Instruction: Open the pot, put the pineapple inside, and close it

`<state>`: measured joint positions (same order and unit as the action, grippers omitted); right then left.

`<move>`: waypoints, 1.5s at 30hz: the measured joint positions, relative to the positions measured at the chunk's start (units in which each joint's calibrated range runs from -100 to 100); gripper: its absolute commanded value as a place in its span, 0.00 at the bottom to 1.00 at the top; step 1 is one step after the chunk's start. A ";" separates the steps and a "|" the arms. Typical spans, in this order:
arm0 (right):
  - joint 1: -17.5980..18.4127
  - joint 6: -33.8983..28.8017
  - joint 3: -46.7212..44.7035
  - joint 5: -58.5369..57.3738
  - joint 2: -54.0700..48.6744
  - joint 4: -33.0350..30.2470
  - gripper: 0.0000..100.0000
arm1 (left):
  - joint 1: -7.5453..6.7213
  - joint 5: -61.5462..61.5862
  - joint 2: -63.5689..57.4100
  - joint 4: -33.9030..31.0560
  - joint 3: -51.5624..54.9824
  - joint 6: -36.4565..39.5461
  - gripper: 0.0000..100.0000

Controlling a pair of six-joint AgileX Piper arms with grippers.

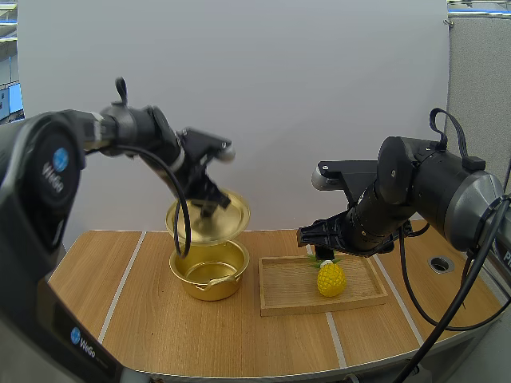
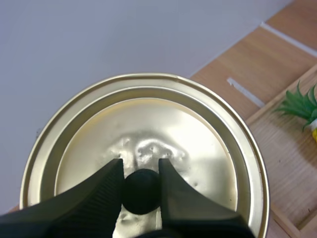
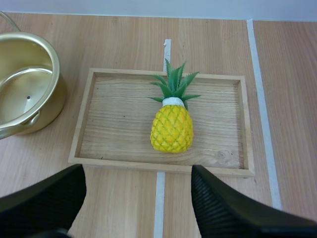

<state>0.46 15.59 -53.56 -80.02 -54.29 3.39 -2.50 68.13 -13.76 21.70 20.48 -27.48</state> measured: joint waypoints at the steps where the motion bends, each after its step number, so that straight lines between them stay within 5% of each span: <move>1: 0.00 0.00 0.00 0.00 0.00 0.00 1.00 | 0.00 0.16 -1.19 -0.15 -1.16 0.11 0.00; 21: 0.00 0.00 0.00 0.74 0.10 0.85 1.00 | 0.00 1.45 -16.45 -7.29 -27.80 8.41 0.00; 32: 0.00 0.00 0.00 1.48 0.82 0.10 1.00 | 0.00 1.45 -16.45 -8.27 -28.95 9.31 0.00; 45: 0.00 0.53 0.56 7.18 13.99 -0.59 1.00 | 0.00 1.45 -16.45 -8.27 -28.95 9.31 0.00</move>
<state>0.46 16.12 -53.00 -72.83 -40.30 2.81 -2.50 69.57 -30.21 13.43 -8.46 -18.17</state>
